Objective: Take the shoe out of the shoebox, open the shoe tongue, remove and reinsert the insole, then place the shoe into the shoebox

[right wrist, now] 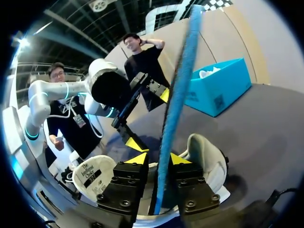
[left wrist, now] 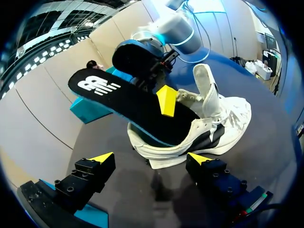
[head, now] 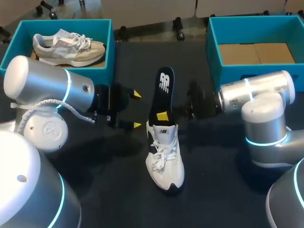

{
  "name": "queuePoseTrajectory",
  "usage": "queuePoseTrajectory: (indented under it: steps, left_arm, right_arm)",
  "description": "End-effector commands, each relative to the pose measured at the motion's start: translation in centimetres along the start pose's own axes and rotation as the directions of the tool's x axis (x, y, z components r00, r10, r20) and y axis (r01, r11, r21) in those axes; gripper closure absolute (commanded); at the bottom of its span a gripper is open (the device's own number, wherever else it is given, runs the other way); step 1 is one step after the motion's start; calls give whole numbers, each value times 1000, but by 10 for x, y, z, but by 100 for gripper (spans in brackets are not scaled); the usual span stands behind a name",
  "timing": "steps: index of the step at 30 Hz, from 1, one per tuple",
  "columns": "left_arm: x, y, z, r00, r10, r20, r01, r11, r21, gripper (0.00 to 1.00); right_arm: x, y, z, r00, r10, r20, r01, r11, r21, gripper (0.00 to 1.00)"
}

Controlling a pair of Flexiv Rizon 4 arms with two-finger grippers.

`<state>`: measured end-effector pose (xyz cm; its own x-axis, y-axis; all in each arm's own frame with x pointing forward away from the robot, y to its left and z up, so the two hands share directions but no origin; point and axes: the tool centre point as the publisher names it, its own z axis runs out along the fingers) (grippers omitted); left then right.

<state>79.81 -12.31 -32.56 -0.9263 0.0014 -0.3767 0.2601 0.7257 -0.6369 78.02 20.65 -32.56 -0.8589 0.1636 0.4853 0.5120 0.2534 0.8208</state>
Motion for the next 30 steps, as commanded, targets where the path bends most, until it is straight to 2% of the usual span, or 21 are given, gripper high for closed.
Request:
queuePoseTrajectory:
  steps: [1, 3, 4, 11, 23, 30]
  left_arm:
    - [0, -1, 1, 1000, -1, 1, 1, 1000, -5, 0]
    - [0, -1, 1, 1000, -1, 1, 1, 1000, -5, 0]
    - [0, -1, 1, 1000, -1, 1, 1, 1000, -5, 0]
    - [0, -1, 1, 1000, -1, 1, 1, 1000, -5, 0]
    - [0, -1, 1, 1000, -1, 1, 1, 1000, -5, 0]
    - [0, -1, 1, 1000, -1, 1, 1, 1000, -5, 0]
  right_arm:
    - [-6, 6, -3, 999, 6, -36, -5, 1000, 27, 85]
    - [-9, 6, -3, 998, 13, -66, -10, 999, 37, 97]
    - [-10, 7, -2, 996, 14, -89, -11, 999, 43, 100]
    - [-15, 1, 3, 976, 55, -212, -30, 992, 121, 100]
    - [-4, -23, 9, 967, 144, -211, -112, 981, 156, 100]
    - [4, -27, 13, 965, 159, -210, -130, 981, 144, 100]
